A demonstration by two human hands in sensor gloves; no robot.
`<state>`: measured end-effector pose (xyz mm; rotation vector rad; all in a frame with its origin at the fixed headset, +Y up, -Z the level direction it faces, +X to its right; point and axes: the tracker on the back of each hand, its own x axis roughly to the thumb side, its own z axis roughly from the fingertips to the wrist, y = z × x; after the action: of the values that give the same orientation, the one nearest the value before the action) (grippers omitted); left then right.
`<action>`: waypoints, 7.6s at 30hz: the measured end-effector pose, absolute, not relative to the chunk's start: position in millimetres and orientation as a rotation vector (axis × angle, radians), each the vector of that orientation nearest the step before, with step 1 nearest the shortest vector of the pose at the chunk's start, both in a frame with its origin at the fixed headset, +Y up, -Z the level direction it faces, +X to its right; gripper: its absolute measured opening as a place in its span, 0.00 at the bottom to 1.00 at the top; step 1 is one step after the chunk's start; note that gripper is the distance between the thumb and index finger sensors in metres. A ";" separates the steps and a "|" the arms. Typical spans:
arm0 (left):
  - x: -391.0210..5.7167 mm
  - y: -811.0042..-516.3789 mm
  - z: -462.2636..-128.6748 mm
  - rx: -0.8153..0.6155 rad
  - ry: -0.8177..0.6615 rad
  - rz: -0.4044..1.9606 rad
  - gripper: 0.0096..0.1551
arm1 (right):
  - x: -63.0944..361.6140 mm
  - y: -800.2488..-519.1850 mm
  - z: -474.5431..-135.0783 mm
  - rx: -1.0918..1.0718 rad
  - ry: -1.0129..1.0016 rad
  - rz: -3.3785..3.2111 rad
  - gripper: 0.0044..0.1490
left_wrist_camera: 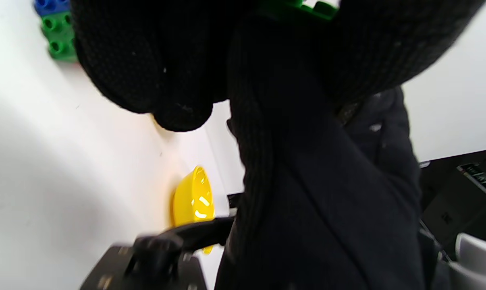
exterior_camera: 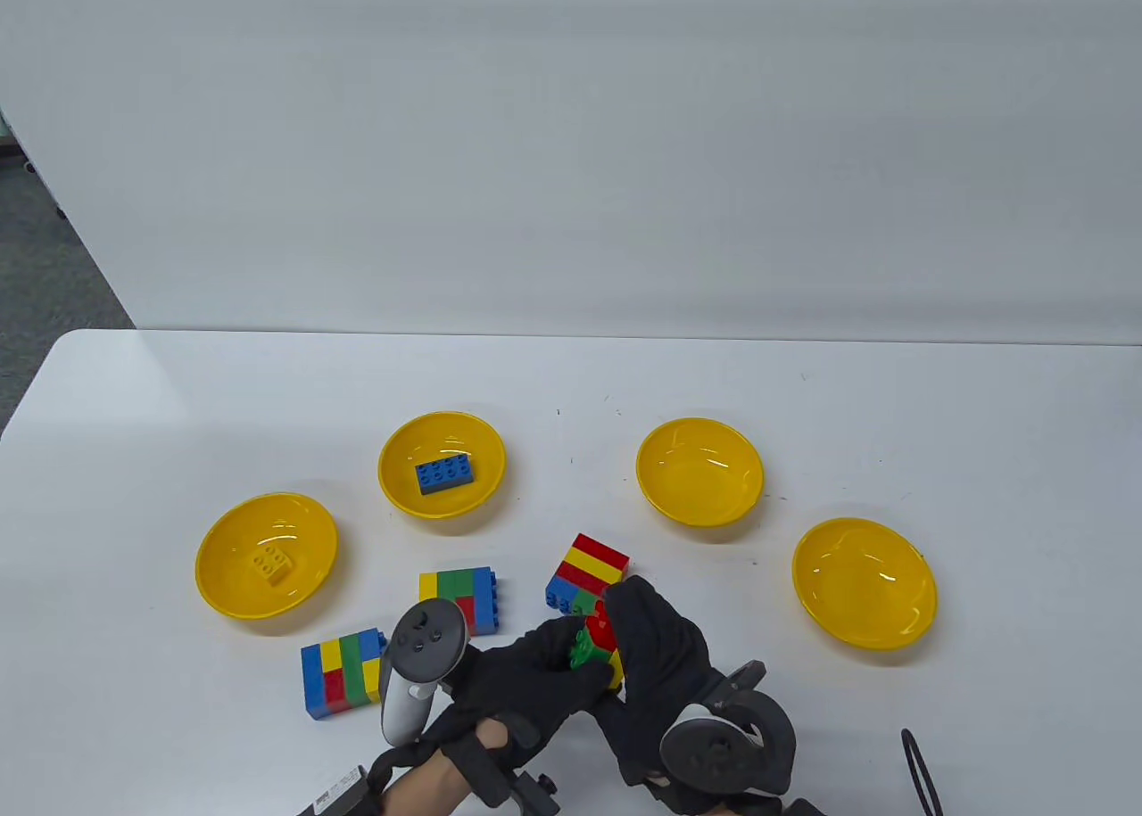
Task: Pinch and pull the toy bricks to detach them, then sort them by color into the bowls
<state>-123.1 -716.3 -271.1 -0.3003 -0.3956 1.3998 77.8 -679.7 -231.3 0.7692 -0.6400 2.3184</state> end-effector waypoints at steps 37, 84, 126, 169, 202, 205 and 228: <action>-139.7 -704.9 -288.1 -0.224 -0.698 0.983 0.40 | 90.5 -690.7 -263.6 0.698 -0.156 2.242 0.39; -175.9 -707.6 -288.5 -0.091 -0.401 0.955 0.42 | 83.9 -640.3 -327.0 0.859 -0.174 2.207 0.40; -166.8 -708.6 -284.2 -0.152 -0.478 1.031 0.40 | 270.8 -704.2 -330.9 -0.133 -0.246 3.099 0.32; -360.1 -660.6 -295.6 0.426 0.150 0.656 0.41 | 160.4 -664.6 -296.0 0.550 -0.694 3.018 0.30; -354.0 -669.3 -300.3 0.368 0.140 0.547 0.45 | 116.3 -683.4 -295.3 0.738 -0.430 2.981 0.31; -348.8 -667.3 -298.7 0.372 0.114 0.559 0.44 | 94.2 -684.9 -304.6 0.889 -0.316 2.991 0.35; -336.4 -671.3 -303.1 0.293 0.044 0.556 0.42 | -7.4 -752.3 -382.7 1.629 0.309 3.368 0.62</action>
<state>-336.4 -671.3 -303.1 0.2927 0.0443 0.5559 -7.4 -752.3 -382.7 1.6292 0.3091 3.3678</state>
